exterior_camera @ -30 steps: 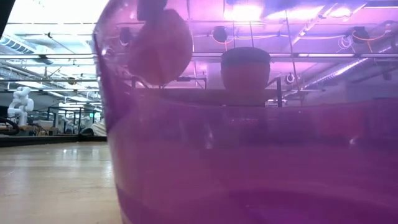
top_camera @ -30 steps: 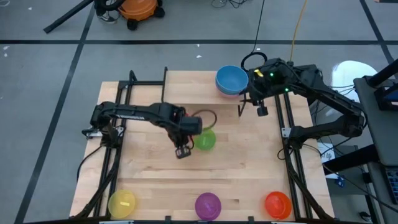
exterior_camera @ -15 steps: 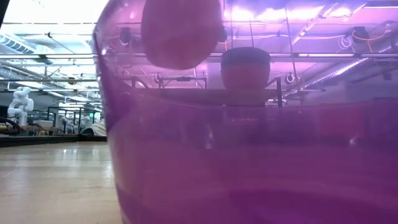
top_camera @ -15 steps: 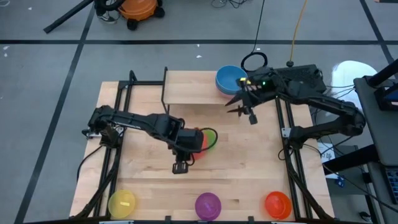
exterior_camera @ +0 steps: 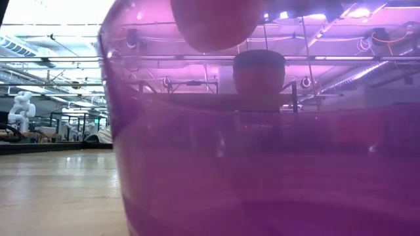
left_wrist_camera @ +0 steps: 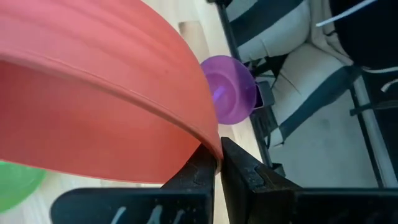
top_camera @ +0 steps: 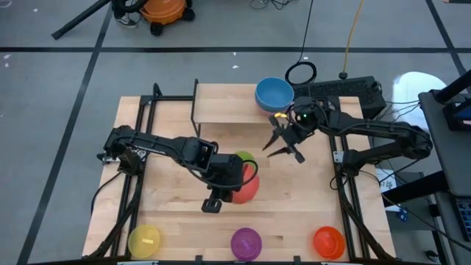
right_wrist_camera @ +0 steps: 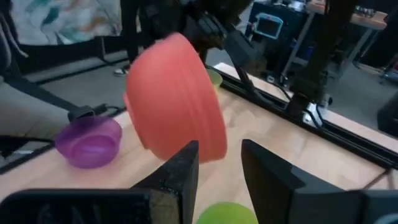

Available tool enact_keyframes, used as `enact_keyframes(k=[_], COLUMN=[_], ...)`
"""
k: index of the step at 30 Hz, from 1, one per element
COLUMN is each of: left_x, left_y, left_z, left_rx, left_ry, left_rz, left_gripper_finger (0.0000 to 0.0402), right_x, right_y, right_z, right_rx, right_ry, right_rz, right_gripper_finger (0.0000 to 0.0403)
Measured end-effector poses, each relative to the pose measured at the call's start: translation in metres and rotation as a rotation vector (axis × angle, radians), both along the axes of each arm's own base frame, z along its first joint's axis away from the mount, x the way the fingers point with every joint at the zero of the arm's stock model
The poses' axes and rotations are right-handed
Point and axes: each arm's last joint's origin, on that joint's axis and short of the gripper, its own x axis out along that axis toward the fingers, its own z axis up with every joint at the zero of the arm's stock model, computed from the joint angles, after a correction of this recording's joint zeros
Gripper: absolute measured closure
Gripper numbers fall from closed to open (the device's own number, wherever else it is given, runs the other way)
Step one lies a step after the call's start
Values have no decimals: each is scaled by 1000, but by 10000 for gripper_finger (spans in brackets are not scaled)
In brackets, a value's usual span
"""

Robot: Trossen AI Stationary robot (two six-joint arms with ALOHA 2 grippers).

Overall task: Place and stack bowls onto a shelf
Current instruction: Stack the top orange bowl on top of the blue bowl on the shelf

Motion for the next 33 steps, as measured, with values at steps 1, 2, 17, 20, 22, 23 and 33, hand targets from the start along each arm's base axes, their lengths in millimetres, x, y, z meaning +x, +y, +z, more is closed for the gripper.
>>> enact_keyframes(k=[1, 2, 17, 20, 22, 23, 33], left_x=[0, 1, 15, 15, 14, 13, -6], left_y=[1, 2, 76, 94, 104, 108, 151], left_z=[0, 0, 3, 16, 31, 40, 112], left_rx=[2, 3, 144, 190, 200, 205, 271], left_ry=[-4, -9, -65, -113, -162, -193, -476], left_rz=[-3, -2, 266, 347, 387, 403, 547], left_gripper_finger=[392, 392, 392, 392, 392, 392, 392], right_x=[0, 0, -36, -55, -68, -73, -106], right_y=[0, 0, -3, 1, 5, 6, 15], right_z=[0, -1, 27, 36, 40, 42, 49], right_rx=[10, 17, -157, -174, -179, -185, -227], right_ry=[-1, 1, -30, -42, -48, -52, -73], right_rz=[3, -8, -513, -568, -578, -588, -610], right_gripper_finger=[287, 287, 287, 287, 287, 287, 287])
